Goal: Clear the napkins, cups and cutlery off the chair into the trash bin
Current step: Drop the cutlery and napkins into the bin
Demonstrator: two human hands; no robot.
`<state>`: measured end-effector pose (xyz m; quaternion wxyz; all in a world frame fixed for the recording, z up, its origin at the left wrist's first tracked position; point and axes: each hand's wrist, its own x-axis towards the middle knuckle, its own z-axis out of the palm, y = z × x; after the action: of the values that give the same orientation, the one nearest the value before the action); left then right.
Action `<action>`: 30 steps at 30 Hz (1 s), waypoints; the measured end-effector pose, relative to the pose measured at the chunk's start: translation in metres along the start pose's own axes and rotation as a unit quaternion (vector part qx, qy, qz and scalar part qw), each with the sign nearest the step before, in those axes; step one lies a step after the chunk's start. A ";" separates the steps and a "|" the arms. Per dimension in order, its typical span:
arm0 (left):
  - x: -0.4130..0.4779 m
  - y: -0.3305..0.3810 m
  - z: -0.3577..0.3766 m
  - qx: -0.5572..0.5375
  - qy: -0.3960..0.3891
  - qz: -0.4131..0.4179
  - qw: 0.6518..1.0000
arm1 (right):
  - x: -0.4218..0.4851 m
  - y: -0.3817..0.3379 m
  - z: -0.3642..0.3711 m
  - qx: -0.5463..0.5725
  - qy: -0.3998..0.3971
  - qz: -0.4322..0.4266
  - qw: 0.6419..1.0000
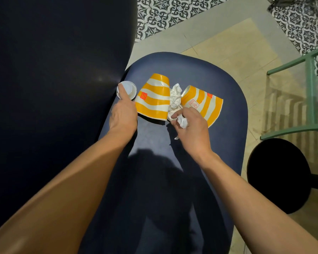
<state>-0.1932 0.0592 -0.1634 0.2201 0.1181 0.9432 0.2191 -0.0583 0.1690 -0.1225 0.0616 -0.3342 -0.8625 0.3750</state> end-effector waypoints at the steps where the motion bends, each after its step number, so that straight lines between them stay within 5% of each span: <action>1: 0.001 0.001 0.000 -0.005 0.002 -0.004 1.000 | -0.001 0.002 0.000 -0.002 -0.005 0.004 1.000; 17: 0.023 0.010 -0.006 0.164 -0.033 0.030 0.986 | -0.004 0.007 0.003 -0.001 -0.037 0.017 0.999; 30: 0.011 0.014 0.012 0.027 0.012 0.002 1.000 | -0.011 0.023 0.007 -0.011 -0.059 0.041 0.997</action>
<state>-0.1956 0.0797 -0.1710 0.2055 0.1232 0.9511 0.1950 -0.0403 0.1695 -0.1413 -0.0080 -0.3473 -0.8542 0.3868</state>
